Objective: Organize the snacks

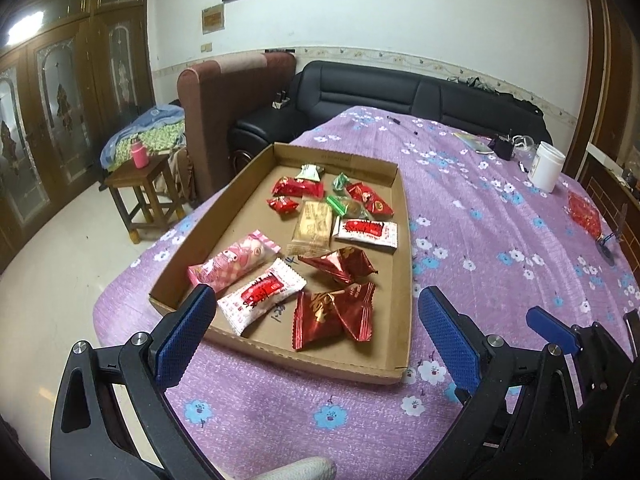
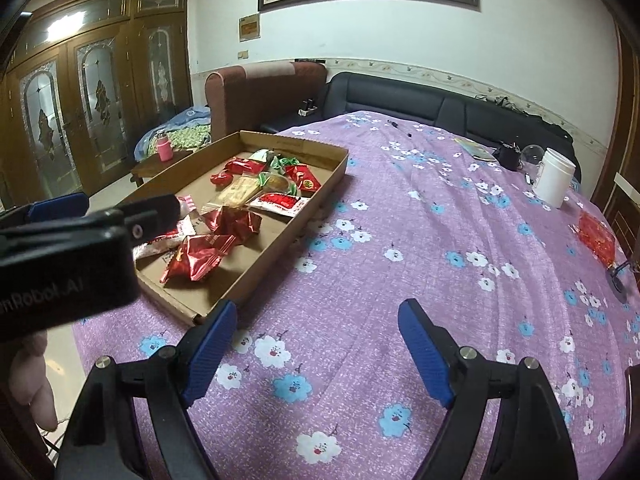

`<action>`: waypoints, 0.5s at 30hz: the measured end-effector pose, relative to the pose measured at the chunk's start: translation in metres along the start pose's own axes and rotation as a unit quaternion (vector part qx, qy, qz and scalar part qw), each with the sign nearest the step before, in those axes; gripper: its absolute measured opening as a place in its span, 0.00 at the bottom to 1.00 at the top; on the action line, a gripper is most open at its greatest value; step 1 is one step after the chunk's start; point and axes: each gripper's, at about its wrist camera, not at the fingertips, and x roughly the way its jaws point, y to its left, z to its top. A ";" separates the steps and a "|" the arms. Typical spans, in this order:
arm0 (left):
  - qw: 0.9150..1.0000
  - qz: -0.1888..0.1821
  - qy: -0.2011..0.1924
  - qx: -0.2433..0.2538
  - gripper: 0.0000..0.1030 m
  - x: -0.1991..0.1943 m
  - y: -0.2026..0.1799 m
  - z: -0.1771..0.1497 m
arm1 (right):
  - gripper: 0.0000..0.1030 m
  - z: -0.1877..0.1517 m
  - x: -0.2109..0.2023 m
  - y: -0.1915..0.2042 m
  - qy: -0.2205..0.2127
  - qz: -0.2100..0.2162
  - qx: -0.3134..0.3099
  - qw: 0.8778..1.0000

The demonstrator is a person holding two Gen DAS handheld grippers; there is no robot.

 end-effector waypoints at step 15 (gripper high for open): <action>0.999 -0.005 0.035 -0.005 0.99 0.023 0.002 -0.003 | 0.82 -0.002 0.018 -0.008 0.037 0.012 0.027 0.999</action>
